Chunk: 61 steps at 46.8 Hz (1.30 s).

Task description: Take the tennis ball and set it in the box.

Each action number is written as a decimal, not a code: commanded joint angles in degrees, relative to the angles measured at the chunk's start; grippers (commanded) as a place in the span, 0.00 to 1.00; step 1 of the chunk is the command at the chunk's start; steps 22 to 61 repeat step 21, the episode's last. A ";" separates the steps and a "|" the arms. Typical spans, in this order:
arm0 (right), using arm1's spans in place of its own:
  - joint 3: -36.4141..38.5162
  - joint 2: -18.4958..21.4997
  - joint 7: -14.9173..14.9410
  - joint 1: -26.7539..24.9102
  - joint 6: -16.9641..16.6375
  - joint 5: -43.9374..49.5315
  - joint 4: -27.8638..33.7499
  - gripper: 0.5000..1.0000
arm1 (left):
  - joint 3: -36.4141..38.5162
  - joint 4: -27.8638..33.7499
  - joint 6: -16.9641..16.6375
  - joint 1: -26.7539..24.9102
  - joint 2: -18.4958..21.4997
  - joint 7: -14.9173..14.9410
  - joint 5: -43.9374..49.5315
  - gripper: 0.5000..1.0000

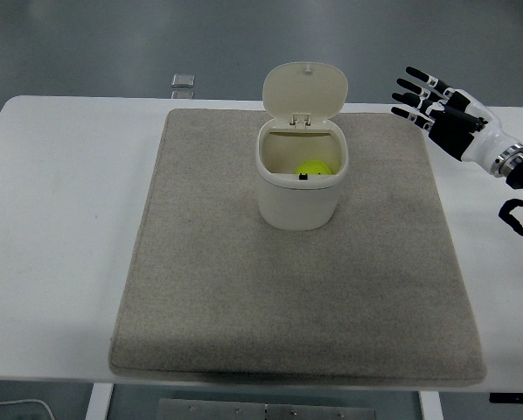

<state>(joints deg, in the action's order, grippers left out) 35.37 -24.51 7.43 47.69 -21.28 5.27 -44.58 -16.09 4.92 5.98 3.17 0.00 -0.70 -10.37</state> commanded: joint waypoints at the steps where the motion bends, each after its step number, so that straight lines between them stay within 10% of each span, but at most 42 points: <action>1: 0.05 -0.01 0.04 -0.05 0.01 0.00 0.02 0.84 | 0.01 0.00 0.00 0.00 0.00 0.00 0.00 0.98; 61: 0.14 0.07 0.39 -0.14 -0.34 -0.08 0.02 0.84 | 0.01 0.00 0.00 0.00 0.00 0.00 0.00 0.98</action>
